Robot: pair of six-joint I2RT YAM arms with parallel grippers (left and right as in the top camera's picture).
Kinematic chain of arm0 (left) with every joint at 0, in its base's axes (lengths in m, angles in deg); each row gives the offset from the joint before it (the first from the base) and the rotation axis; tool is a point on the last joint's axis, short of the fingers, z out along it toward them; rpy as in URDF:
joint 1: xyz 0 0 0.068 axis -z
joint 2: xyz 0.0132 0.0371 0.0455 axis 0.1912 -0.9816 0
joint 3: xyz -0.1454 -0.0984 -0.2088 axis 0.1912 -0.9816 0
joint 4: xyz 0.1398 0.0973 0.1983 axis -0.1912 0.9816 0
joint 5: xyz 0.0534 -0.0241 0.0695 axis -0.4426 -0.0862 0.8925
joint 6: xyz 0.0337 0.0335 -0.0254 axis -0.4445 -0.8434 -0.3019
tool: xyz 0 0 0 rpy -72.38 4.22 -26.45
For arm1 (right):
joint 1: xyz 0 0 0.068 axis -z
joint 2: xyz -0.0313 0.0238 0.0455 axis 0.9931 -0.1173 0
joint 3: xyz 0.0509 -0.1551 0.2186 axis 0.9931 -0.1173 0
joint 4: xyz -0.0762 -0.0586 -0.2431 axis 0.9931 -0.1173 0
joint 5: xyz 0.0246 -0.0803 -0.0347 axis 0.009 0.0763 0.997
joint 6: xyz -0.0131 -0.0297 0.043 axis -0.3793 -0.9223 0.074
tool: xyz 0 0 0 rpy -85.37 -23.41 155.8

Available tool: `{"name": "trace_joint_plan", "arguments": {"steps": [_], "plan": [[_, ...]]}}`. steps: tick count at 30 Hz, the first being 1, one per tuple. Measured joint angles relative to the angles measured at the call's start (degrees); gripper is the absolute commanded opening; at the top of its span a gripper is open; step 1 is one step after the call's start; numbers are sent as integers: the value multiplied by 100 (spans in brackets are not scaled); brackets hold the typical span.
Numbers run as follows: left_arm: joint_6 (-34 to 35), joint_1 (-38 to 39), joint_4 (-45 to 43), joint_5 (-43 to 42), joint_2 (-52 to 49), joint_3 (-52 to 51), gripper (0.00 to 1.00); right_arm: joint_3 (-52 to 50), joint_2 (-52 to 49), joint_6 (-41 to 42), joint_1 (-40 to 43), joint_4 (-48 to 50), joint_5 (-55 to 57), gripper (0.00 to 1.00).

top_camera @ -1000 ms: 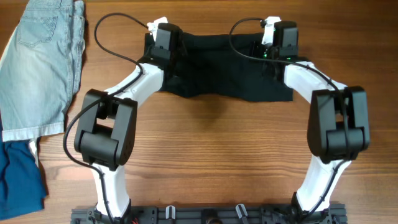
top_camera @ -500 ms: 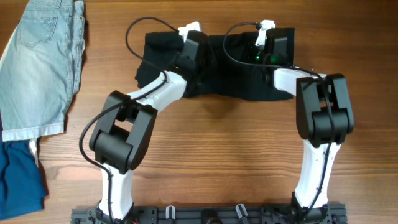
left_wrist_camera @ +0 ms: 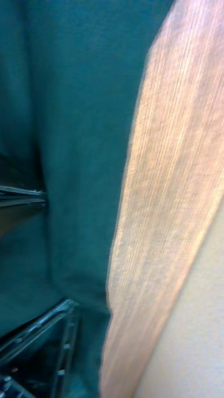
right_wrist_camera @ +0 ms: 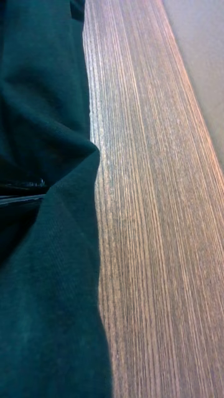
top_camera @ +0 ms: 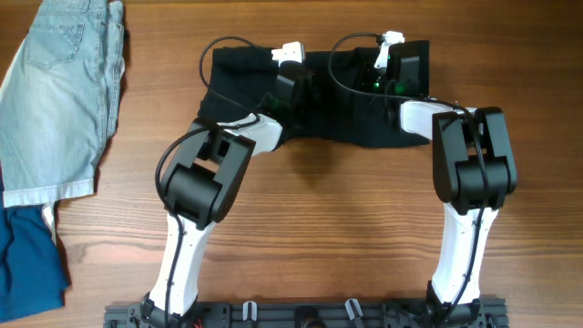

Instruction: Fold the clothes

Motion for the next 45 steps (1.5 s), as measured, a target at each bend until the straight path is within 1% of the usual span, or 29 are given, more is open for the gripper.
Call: {"name": "trace_joint_plan", "arguments": {"steps": [5,10,13,15,19,21,22,23,24,25,26,27,28,29,30,32,34,36,39,41,43,45], "plan": [[-382,-450,-46,195,-4,2,5,0,0,0,0,-33,0,4],[-525,-1508,-76,256,-101,4,5,4,0,0,0,-177,0,4],[-527,-2258,-203,297,-275,7,4,15,0,0,0,-221,0,4],[-527,-2614,-372,306,-389,11,5,22,0,0,0,-238,0,4],[-527,-2841,-846,306,-422,9,7,22,0,0,0,-238,0,4],[-529,-2809,-929,293,-409,9,8,22,0,-2,0,-236,0,7],[-531,-2789,-857,278,-400,9,9,22,2,-7,0,-236,0,10],[-533,-2771,-673,234,-356,9,11,22,15,-15,0,-251,-2,16],[-535,-2756,-466,170,-280,7,13,22,44,-33,0,-291,-4,25],[-546,-2752,-310,131,-201,-2,15,22,109,-57,0,-378,-9,38],[-553,-2745,269,-4,26,2,17,17,208,-76,2,-511,-13,55],[-595,-2745,603,-68,216,-11,18,13,365,-94,4,-710,-42,68],[-654,-2745,1207,-179,544,4,18,9,551,-114,7,-922,-72,83],[-739,-2745,1676,-245,837,7,18,11,769,-157,7,-1161,-101,92],[-835,-2745,2129,-297,1163,17,18,7,1019,-210,13,-1429,-138,99],[-1040,-2745,2778,-365,1670,28,19,20,1513,-369,17,-1989,-197,100],[-1237,-2745,3416,-407,2124,57,16,50,2074,-428,31,-2804,-249,100],[-1392,-2745,3882,-433,2282,79,16,105,2367,-439,81,-3554,-275,100],[-1661,-2745,4505,-518,2212,83,17,101,2452,-461,195,-4260,-291,100],[-1899,-2745,4594,-667,2057,79,17,74,2452,-466,269,-4568,-286,100],[-2151,-2745,4559,-887,1923,79,17,74,2452,-466,337,-4645,-286,99],[-2341,-2745,4363,-1134,1829,76,17,74,2452,-466,409,-4725,-289,94]]}}
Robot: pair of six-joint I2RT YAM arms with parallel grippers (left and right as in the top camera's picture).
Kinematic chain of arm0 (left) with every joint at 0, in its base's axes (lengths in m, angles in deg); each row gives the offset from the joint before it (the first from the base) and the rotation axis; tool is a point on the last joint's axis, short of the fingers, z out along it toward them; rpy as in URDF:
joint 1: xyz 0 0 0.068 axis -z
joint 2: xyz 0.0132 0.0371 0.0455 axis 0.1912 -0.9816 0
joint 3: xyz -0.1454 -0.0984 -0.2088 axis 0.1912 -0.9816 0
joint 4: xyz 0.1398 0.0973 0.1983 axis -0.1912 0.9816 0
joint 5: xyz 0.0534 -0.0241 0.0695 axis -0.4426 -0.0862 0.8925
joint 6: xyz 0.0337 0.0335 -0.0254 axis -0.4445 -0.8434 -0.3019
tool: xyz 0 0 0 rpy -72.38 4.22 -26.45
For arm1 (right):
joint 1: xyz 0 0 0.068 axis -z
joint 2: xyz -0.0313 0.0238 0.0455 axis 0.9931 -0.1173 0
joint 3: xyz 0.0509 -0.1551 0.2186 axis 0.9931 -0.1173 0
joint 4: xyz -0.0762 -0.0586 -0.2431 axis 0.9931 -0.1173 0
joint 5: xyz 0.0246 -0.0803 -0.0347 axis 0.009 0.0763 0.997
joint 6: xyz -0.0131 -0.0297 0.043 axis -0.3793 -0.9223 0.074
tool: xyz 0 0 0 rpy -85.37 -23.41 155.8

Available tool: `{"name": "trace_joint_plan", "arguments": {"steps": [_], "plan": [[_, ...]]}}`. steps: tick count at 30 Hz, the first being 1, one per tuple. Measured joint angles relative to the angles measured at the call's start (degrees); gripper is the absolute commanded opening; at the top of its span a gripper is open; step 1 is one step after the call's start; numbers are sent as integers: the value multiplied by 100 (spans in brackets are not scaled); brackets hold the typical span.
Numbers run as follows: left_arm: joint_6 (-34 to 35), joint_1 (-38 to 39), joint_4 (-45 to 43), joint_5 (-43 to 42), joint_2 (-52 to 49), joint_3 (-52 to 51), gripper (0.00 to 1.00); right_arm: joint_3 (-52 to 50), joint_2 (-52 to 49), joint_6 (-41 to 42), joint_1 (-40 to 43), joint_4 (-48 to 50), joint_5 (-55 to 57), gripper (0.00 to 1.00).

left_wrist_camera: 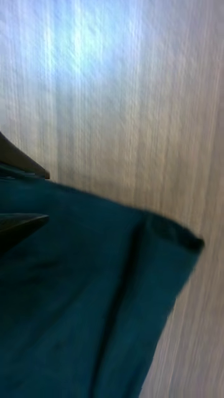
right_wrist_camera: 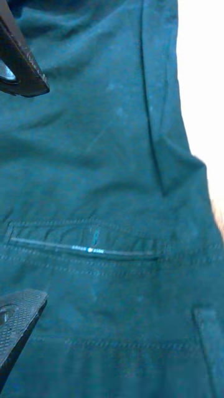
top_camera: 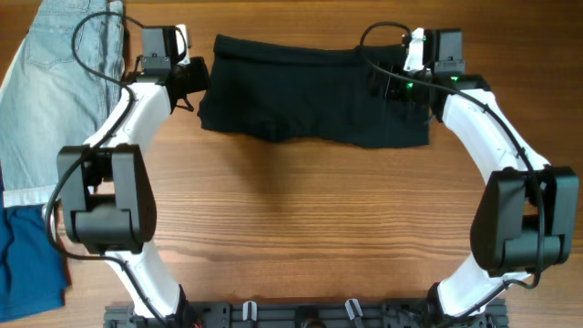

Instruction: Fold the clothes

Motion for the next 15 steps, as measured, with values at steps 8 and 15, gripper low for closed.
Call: {"name": "trace_joint_plan", "arguments": {"steps": [8,15], "plan": [[-264,0,-903,-1132,-505,0,16,0,0,-46,291,-372,-22,91],[-267,0,-918,-1499,-1016,-4,18,0,0,-44,302,-369,-20,97]]}}
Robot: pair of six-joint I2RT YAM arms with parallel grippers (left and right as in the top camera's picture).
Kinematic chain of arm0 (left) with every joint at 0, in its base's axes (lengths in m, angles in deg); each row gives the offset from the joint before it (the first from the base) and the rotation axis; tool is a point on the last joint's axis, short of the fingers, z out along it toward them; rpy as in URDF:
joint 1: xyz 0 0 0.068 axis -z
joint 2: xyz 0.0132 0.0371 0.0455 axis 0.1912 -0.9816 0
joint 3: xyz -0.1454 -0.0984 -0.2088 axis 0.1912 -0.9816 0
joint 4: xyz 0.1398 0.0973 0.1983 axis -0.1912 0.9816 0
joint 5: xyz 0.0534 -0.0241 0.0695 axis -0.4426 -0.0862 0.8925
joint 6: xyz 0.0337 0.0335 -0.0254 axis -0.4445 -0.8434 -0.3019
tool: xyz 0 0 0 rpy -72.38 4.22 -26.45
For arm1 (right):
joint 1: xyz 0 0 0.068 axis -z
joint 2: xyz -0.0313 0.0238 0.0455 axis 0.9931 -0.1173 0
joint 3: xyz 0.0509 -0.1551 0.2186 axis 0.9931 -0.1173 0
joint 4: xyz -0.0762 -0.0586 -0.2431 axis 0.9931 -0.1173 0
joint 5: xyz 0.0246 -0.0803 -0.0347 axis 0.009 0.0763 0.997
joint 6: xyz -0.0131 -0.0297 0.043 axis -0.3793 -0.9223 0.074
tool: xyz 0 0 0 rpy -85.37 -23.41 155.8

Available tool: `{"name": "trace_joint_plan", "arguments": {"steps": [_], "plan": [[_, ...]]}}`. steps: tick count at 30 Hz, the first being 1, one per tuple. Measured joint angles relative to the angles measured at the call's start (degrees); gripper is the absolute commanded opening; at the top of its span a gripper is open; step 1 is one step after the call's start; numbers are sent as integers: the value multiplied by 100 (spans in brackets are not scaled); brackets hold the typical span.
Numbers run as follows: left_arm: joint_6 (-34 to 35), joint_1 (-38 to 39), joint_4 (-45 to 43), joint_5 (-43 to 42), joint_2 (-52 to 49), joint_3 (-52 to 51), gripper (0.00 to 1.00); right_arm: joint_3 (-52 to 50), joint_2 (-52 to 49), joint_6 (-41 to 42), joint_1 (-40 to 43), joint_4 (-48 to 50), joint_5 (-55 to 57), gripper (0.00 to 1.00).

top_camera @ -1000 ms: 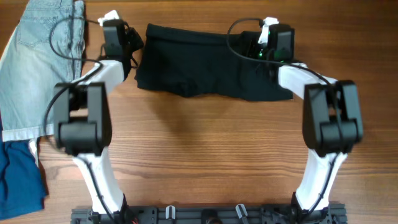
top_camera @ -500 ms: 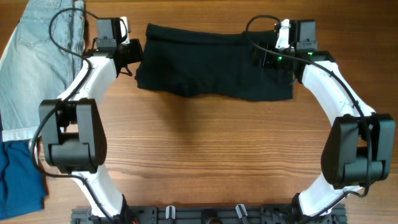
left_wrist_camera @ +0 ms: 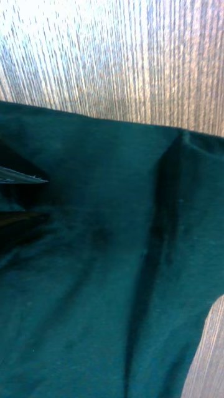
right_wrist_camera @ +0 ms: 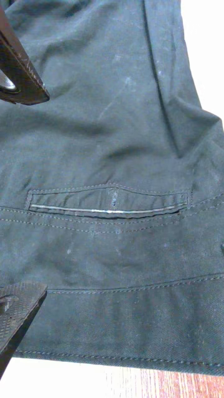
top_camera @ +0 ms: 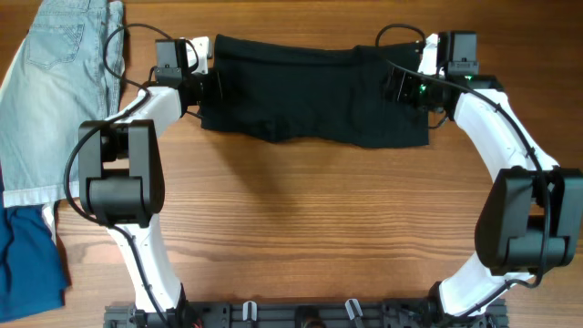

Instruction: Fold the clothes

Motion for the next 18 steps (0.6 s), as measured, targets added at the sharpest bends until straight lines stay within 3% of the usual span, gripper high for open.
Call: {"name": "trace_joint_plan", "arguments": {"steps": [2,4,8,18], "plan": [[-4,0,-9,-31,-26,0,21,0,0,-17,44,0,22,99],[7,-2,-59,-44,-87,2,32,0,0,-20,138,2,96,100],[140,0,-142,68,-144,74,69,0,-17,-20,439,2,284,100],[225,55,-164,114,-144,142,70,15,-1027,-144,540,114,389,99]]}}
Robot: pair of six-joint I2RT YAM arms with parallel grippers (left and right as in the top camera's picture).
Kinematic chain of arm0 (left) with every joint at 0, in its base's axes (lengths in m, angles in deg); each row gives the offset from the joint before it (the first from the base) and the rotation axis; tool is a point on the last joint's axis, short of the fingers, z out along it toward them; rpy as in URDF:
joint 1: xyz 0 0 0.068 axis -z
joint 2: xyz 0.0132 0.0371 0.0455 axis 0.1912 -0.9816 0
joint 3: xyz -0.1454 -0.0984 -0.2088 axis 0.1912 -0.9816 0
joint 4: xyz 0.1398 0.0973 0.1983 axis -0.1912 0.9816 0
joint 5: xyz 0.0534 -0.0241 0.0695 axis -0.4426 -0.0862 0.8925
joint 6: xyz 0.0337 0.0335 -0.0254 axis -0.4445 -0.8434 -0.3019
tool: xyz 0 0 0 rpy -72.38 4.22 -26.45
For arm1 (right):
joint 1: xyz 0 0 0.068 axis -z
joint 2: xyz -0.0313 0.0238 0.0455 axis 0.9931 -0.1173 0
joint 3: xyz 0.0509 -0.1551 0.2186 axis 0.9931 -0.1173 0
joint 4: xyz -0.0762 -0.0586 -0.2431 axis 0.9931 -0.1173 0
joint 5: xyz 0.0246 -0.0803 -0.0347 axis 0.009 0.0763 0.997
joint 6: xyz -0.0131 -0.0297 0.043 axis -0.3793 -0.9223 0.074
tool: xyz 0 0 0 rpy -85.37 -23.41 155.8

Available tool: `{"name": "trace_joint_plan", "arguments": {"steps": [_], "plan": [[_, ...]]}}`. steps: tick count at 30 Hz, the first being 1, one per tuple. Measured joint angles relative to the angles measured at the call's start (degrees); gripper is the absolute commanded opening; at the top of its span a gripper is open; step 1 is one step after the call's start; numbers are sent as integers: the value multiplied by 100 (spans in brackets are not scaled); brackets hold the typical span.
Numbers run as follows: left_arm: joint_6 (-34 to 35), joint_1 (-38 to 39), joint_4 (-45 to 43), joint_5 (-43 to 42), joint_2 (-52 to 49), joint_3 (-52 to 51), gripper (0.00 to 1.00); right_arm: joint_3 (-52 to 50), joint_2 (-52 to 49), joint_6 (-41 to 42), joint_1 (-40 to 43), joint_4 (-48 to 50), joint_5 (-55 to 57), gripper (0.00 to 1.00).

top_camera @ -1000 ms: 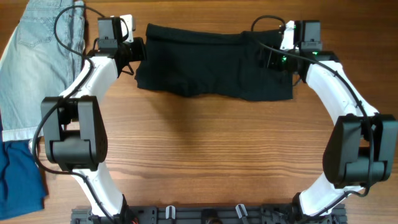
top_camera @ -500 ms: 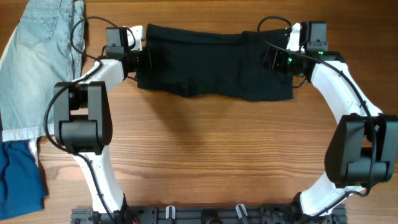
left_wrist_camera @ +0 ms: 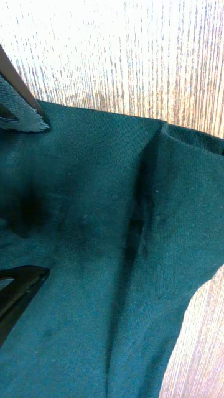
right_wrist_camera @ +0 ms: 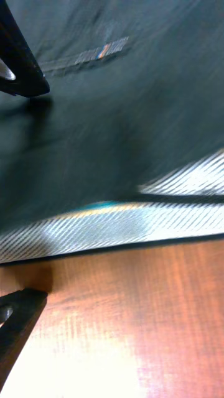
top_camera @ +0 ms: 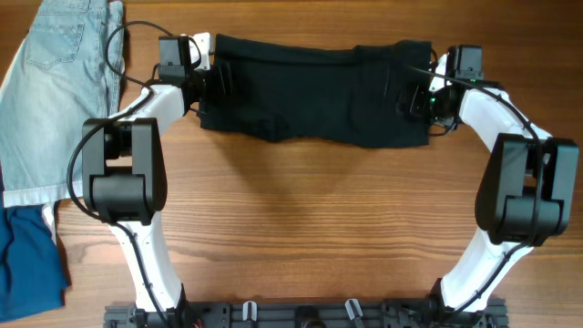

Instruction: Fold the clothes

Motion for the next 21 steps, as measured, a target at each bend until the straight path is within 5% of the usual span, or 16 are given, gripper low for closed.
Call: {"name": "trace_joint_plan", "arguments": {"steps": [8,12,16,21], "plan": [[0,0,17,15,0,7,62,7,-116,-44,-39,212,-101,63],[2,-9,44,175,-7,7,31,42,-205,-87,-203,328,-168,42],[63,-61,57,304,-55,11,9,96,-286,-26,-369,407,-173,36],[85,-87,61,365,-70,11,4,98,-310,42,-398,448,-177,17]]}}
